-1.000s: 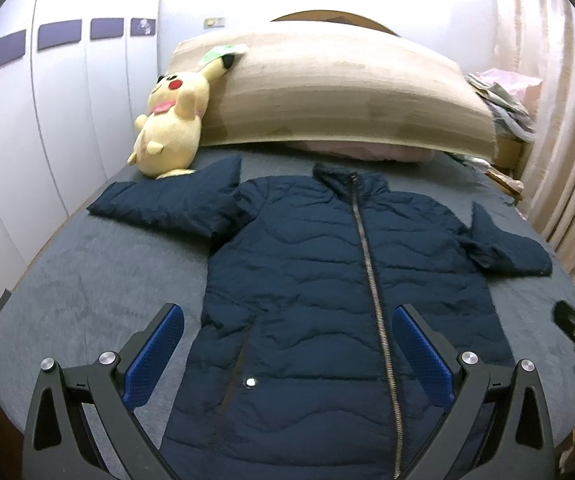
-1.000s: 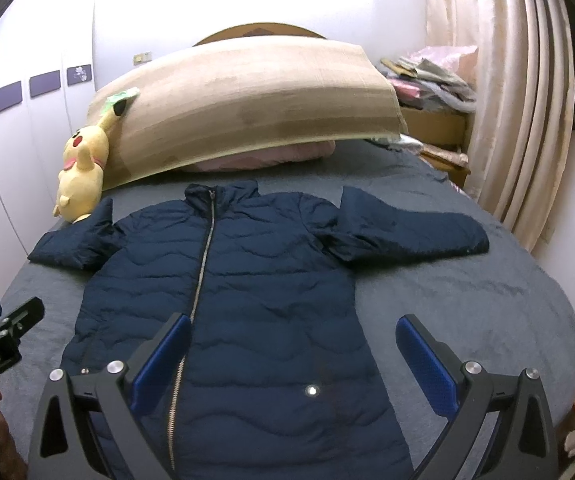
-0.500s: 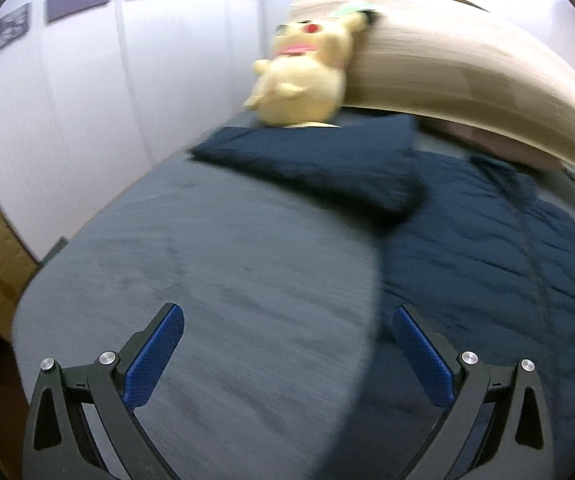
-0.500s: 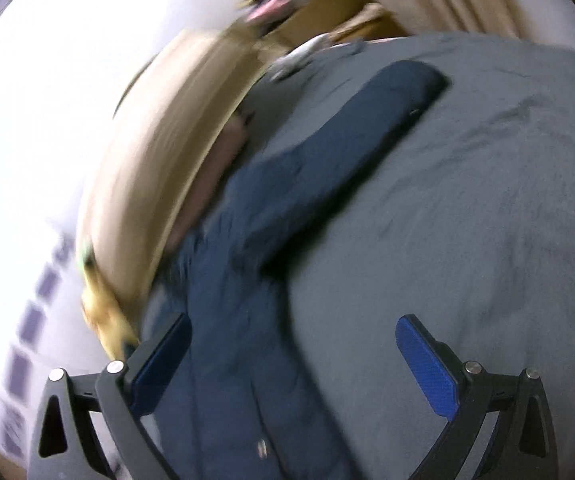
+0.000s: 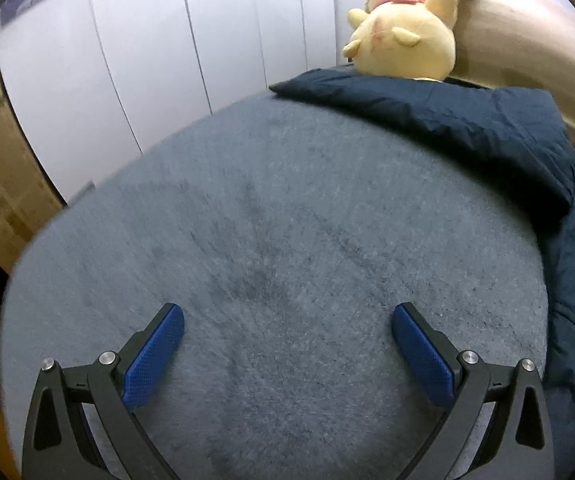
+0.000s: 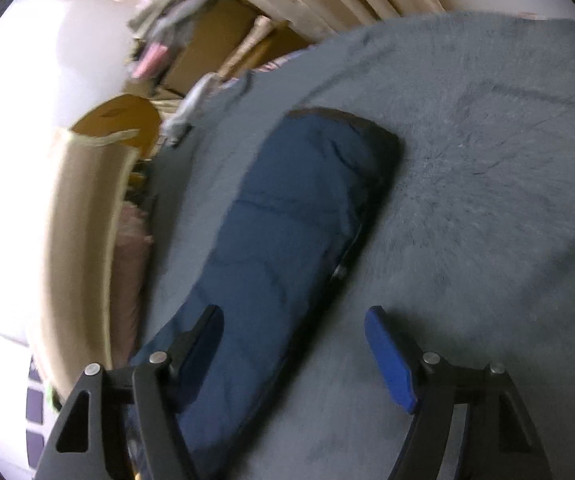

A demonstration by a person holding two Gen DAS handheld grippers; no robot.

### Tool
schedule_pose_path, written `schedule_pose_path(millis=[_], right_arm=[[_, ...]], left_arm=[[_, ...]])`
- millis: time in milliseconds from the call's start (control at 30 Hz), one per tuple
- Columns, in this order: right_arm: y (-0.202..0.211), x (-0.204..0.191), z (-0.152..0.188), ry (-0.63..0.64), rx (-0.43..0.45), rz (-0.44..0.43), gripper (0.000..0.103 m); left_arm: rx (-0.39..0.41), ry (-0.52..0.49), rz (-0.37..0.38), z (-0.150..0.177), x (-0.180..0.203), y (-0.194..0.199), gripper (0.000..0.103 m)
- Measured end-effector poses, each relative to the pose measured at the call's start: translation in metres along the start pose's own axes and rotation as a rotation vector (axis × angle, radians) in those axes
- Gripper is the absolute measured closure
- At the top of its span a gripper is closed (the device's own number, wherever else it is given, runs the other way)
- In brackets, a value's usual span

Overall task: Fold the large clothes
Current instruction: 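Grasp a navy jacket sleeve with the right gripper and fold it across the body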

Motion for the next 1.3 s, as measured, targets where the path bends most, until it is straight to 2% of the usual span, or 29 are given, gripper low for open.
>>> schedule_pose_path(millis=[100, 167, 233, 267, 300, 467, 600, 700, 867, 967, 1033, 1167, 1200, 1233, 1267, 1300], right_arm=[[-0.019, -0.003, -0.006, 0.007, 0.02, 0.015, 0.026], [-0.029, -0.011, -0.008, 0.039, 0.015, 0.048, 0.031], [-0.035, -0.021, -0.012, 0.064, 0.0, 0.076, 0.081], [-0.035, -0.027, -0.013, 0.068, -0.004, 0.075, 0.082], [-0.03, -0.03, -0.013, 0.083, 0.005, 0.073, 0.089], [0.017, -0.101, -0.006, 0.294, 0.083, 0.007, 0.093], [0.066, -0.188, 0.019, 0.485, 0.137, -0.099, 0.093], [0.092, -0.252, 0.055, 0.599, 0.153, -0.19, 0.093], [0.127, -0.352, 0.157, 0.761, 0.112, -0.371, 0.093], [0.13, -0.383, 0.219, 0.812, 0.062, -0.429, 0.093], [0.126, -0.398, 0.275, 0.857, 0.008, -0.449, 0.093], [0.089, -0.405, 0.369, 0.916, -0.116, -0.406, 0.084], [0.082, -0.401, 0.382, 0.925, -0.138, -0.401, 0.065], [0.071, -0.399, 0.404, 0.943, -0.167, -0.394, 0.02], [0.059, -0.395, 0.424, 0.964, -0.194, -0.377, 0.001], [0.054, -0.383, 0.438, 0.98, -0.212, -0.369, 0.0]], left_arm=[[-0.007, 0.034, 0.03, 0.002, -0.005, 0.0, 0.0], [-0.003, 0.035, 0.033, 0.005, -0.006, 0.004, 0.0], [0.001, 0.036, 0.034, 0.006, -0.005, 0.004, 0.0], [0.002, 0.037, 0.035, 0.006, -0.004, 0.004, 0.0], [0.002, 0.039, 0.037, 0.006, -0.005, 0.004, 0.0], [0.005, 0.05, 0.049, 0.004, -0.008, 0.001, 0.0], [0.009, 0.061, 0.059, 0.004, -0.011, 0.002, 0.0], [0.01, 0.071, 0.069, 0.003, -0.013, 0.002, 0.0], [0.013, 0.083, 0.082, 0.003, -0.015, 0.003, 0.0], [0.015, 0.091, 0.09, 0.003, -0.015, 0.003, 0.0], [0.016, 0.094, 0.093, 0.003, -0.015, 0.003, 0.0], [0.018, 0.102, 0.101, 0.003, -0.015, 0.003, 0.0], [0.018, 0.103, 0.103, 0.004, -0.016, 0.004, 0.0], [0.019, 0.105, 0.104, 0.004, -0.016, 0.004, 0.0], [0.019, 0.106, 0.105, 0.003, -0.016, 0.004, 0.0], [0.02, 0.106, 0.105, 0.004, -0.017, 0.004, 0.0]])
Point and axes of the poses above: each gripper's, at about its wrist camera, not at the fingertips, and y roughly against the way its jaws point, x to its right, z to its underside, the point moved 3 cm from there along -y, roughly the way its jaws point, and after that the axes turned 10 degrees about x, right-handed, at the moved point
